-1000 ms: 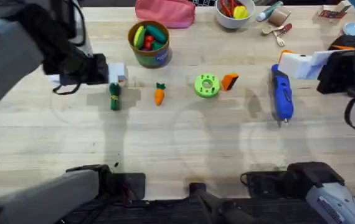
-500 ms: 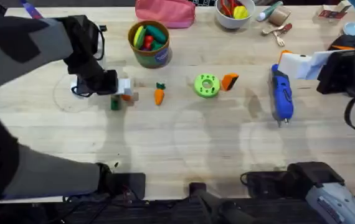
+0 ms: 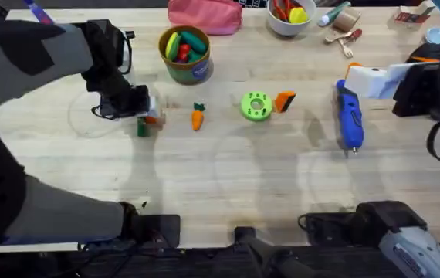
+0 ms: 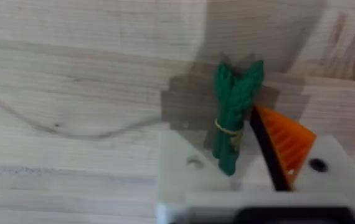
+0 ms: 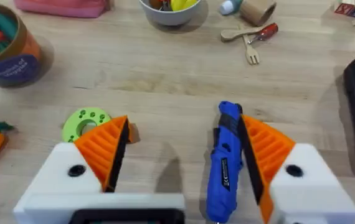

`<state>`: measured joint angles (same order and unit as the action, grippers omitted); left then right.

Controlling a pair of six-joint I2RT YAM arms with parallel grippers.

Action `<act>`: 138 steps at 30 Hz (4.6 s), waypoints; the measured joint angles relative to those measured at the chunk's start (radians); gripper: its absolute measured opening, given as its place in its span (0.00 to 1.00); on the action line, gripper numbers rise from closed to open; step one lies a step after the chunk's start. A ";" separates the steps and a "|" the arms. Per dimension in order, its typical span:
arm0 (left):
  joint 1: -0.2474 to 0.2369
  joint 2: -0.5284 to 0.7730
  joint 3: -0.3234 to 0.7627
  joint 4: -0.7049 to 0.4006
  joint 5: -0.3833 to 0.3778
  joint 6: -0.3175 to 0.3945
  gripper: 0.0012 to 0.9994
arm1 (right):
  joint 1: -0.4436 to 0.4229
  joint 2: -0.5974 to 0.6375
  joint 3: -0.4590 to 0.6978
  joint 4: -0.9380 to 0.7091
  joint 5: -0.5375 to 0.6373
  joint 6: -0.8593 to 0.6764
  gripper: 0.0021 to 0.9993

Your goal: Pick up the gripper from the table and insert it into the empty holder that is missing its gripper. Then pick up a screw, insert it into the mounting hole, and use the screwdriver to tighten it. Finally, clean up the table by picking up the vegetable and placing it into the bucket.

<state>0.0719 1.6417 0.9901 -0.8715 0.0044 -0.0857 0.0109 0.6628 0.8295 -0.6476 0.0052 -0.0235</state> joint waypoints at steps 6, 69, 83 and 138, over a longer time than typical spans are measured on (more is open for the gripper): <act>-0.001 0.000 0.000 0.013 -0.001 -0.004 0.01 | 0.000 0.000 0.000 0.000 0.000 0.000 0.99; 0.000 -0.480 0.171 -0.074 -0.038 0.026 0.99 | 0.000 0.000 0.000 0.000 0.000 0.000 0.99; 0.000 -0.486 0.171 0.153 -0.038 0.059 0.99 | 0.000 0.000 0.000 -0.001 0.000 0.000 0.99; -0.002 -1.574 -0.685 0.705 0.289 0.236 0.99 | 0.000 0.000 0.000 -0.001 0.000 0.000 0.99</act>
<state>0.0696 0.0676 0.3054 -0.1669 0.2930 0.1506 0.0109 0.6628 0.8295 -0.6487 0.0055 -0.0235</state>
